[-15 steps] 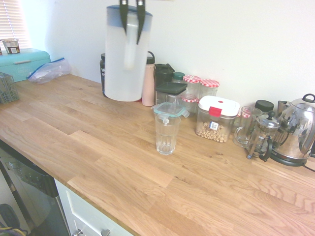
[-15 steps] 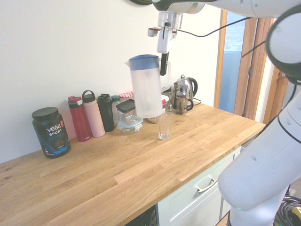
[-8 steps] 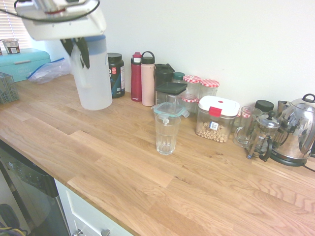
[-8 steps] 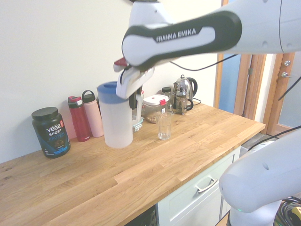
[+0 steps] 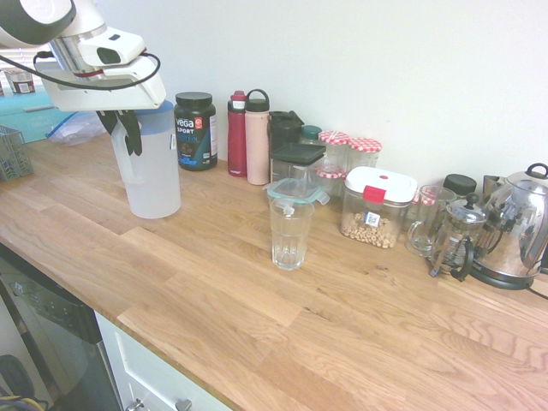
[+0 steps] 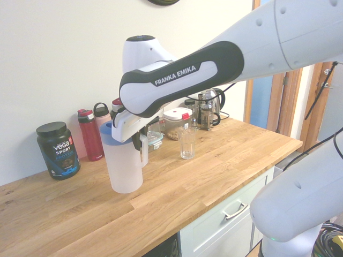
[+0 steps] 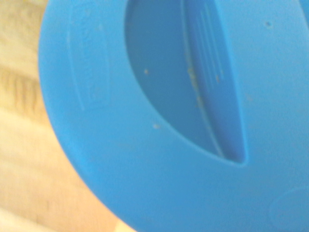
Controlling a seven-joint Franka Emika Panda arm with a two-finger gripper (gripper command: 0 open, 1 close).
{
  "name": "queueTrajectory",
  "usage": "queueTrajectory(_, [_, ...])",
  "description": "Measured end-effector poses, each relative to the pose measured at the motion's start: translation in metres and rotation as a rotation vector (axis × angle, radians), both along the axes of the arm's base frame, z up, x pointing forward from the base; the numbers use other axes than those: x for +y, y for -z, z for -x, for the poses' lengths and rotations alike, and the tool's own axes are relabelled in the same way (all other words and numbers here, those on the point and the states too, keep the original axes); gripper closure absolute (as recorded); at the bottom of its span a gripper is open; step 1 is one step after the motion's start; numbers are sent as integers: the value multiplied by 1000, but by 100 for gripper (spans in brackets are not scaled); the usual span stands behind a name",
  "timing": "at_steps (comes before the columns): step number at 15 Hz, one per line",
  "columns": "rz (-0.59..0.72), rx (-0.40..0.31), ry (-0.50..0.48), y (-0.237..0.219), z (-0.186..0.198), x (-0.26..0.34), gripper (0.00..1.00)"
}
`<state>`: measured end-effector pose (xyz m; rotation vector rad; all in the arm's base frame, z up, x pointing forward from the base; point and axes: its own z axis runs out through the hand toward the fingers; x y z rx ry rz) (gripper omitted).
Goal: Pour me some water
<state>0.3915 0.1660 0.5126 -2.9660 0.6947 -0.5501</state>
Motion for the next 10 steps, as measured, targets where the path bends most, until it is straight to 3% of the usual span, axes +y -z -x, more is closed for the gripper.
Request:
queueTrajectory(2, [4,-18,13,10,-15,8,100])
queueTrajectory(9, [47,21,27,30,-42,16,100])
queueTrajectory(10, [47,24,28,30,-44,16,0])
